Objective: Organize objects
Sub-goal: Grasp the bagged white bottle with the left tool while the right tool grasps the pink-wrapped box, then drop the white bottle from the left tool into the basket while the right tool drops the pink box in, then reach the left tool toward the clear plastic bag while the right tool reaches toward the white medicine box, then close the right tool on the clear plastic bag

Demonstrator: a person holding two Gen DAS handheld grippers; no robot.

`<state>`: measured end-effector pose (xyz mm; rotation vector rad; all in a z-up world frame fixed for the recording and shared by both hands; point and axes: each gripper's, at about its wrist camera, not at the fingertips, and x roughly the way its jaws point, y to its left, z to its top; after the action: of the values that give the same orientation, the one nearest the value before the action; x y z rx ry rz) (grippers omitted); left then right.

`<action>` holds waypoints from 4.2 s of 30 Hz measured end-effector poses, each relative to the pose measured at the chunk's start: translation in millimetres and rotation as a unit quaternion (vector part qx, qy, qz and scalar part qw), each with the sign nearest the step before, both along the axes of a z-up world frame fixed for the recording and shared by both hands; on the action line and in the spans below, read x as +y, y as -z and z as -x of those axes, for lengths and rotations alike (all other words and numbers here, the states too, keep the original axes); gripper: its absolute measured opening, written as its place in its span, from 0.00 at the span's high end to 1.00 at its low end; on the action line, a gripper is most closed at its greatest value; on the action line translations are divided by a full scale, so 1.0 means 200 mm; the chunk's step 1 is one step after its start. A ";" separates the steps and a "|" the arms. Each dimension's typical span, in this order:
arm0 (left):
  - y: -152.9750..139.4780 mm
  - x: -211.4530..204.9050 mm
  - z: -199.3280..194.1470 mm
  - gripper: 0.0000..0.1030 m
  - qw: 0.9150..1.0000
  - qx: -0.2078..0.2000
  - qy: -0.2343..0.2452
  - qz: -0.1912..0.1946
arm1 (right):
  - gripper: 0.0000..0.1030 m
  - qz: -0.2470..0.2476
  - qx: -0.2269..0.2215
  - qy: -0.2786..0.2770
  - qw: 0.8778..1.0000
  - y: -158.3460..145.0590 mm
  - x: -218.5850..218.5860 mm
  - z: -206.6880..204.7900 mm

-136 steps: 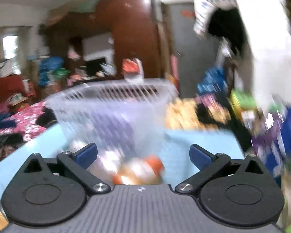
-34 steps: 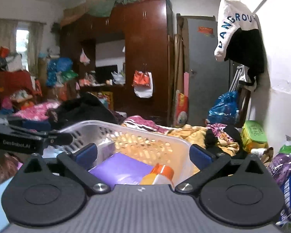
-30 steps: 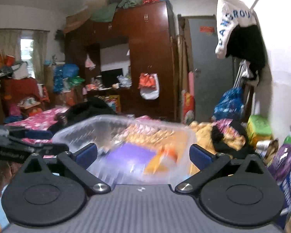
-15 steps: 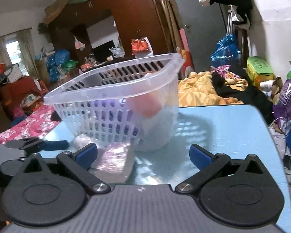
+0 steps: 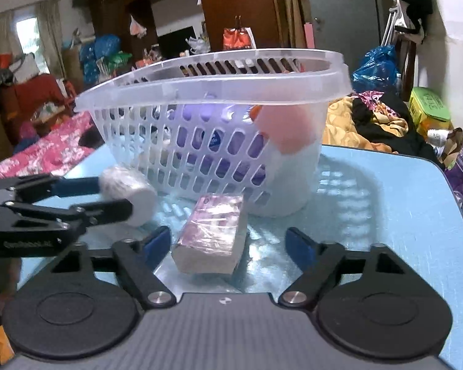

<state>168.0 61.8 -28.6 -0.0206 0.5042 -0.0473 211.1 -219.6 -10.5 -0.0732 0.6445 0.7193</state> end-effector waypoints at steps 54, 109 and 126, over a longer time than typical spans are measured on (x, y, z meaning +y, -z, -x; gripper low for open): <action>-0.48 0.15 -0.51 0.29 0.999 -0.008 -0.037 -0.003 | 0.56 0.020 -0.144 0.008 0.989 -0.42 0.27 -0.28; 0.08 0.23 0.13 0.80 0.999 0.032 0.020 0.015 | 0.64 -0.037 -0.122 -0.010 0.992 0.04 -0.18 0.44; 0.05 0.24 0.24 0.93 0.999 -0.012 0.031 0.036 | 0.69 -0.046 -0.137 -0.020 0.989 0.01 -0.21 0.44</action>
<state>120.3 110.3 -39.1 -0.0740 0.4794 -0.1270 123.4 -262.4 -13.2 -0.0980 0.3475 0.7597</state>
